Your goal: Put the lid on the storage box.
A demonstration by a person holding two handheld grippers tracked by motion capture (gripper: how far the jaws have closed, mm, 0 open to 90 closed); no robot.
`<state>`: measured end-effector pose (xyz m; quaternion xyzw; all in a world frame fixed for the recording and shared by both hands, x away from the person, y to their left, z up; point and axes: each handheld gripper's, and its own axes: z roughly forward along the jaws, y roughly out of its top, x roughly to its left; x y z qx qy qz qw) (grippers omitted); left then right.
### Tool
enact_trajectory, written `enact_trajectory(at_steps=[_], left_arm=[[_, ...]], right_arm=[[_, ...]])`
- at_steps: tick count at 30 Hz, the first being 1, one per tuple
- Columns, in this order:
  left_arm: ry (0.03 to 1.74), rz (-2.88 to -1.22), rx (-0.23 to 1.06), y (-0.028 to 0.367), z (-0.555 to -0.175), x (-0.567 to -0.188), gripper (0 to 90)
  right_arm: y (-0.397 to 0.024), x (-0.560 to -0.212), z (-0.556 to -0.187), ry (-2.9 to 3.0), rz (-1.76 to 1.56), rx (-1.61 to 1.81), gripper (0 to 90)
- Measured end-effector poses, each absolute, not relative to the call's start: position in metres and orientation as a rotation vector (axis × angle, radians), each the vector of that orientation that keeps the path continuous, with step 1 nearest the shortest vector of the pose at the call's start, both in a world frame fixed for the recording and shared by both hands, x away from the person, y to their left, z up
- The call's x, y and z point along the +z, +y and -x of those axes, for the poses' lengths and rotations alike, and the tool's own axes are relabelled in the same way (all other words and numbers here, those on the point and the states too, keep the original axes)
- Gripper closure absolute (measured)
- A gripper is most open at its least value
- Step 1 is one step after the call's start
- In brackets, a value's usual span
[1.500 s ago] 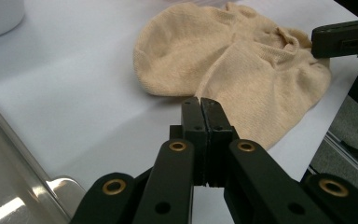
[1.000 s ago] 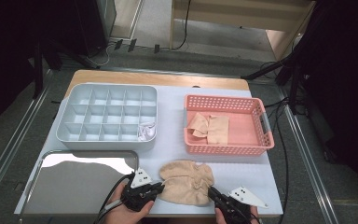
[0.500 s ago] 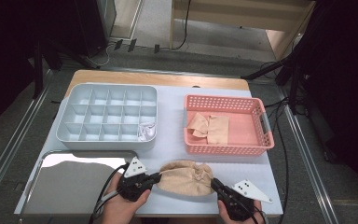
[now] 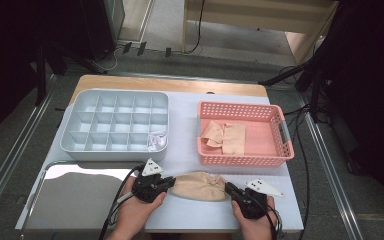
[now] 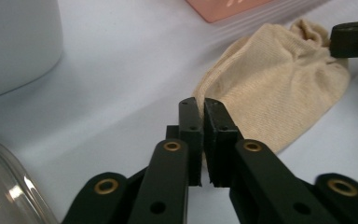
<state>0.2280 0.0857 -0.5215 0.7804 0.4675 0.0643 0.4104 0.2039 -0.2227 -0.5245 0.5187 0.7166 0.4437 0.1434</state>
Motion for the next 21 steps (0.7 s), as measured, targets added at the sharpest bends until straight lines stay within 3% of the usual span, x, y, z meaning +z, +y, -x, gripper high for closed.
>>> enact_trajectory(at_steps=[3,6,9,14,21], left_arm=[[1.211,-1.951,0.184,0.085,-0.229,-0.523,61.0],[1.216,-1.939,0.156,0.085,-0.231,-0.524,53.2],[1.197,-1.965,0.159,0.082,-0.231,-0.525,57.9],[1.148,-2.015,0.111,0.081,-0.23,-0.523,84.4],[1.112,-1.959,0.093,0.088,-0.217,-0.515,87.4]], right_arm=[[-0.227,-0.526,-0.202,2.022,-1.519,1.293,69.4],[-0.23,-0.533,-0.199,2.034,-1.554,1.322,65.9],[-0.227,-0.535,-0.196,2.043,-1.556,1.297,68.0],[-0.22,-0.535,-0.194,2.079,-1.554,1.278,82.9],[-0.226,-0.524,-0.188,2.072,-1.552,1.325,84.8]])
